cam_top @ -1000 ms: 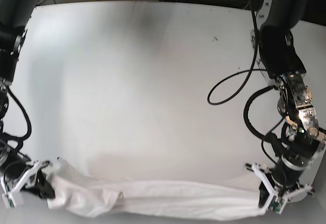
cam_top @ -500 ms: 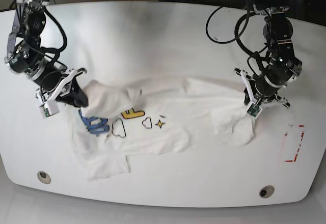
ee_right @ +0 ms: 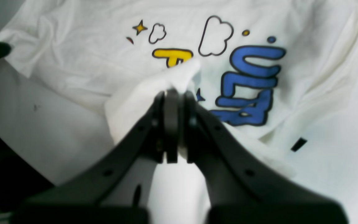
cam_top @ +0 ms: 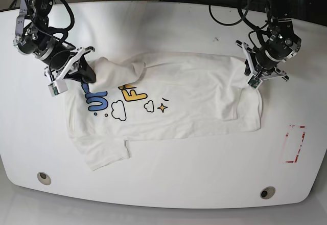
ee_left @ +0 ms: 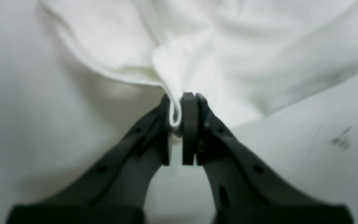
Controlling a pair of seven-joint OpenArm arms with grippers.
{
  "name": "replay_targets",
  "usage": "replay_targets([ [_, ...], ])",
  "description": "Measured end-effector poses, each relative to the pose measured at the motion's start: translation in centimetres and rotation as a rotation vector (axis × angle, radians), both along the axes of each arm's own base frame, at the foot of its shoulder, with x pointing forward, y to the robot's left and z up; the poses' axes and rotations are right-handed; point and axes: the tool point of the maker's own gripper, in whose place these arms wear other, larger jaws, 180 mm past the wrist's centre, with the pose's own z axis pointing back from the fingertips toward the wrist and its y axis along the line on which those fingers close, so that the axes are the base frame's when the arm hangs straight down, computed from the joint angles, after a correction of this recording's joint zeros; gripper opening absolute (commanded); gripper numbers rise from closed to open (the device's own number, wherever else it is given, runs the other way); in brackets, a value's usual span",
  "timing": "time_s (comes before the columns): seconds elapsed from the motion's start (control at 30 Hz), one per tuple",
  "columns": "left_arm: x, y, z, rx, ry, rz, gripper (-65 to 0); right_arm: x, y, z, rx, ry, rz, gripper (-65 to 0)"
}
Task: Layout the t-shirt on the table in an organized manner, then fold the t-shirt properly
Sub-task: 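Drag the shirt with both grippers away from the robot, then release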
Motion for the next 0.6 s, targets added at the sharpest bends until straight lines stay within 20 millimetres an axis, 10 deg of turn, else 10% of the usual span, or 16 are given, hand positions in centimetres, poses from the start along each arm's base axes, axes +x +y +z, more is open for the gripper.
replay_targets([
  [0.43, -2.1, 7.4, 0.4, 0.16, 0.076, 0.1, -27.5, -5.3, -0.8, -3.6, -0.035, 0.188, 0.015, -33.4],
  [0.6, -3.2, 9.9, 0.7, 0.195, 0.086, 0.152, -25.7, -7.0, -0.9, -4.6, -0.044, 0.241, 0.021, -25.7],
])
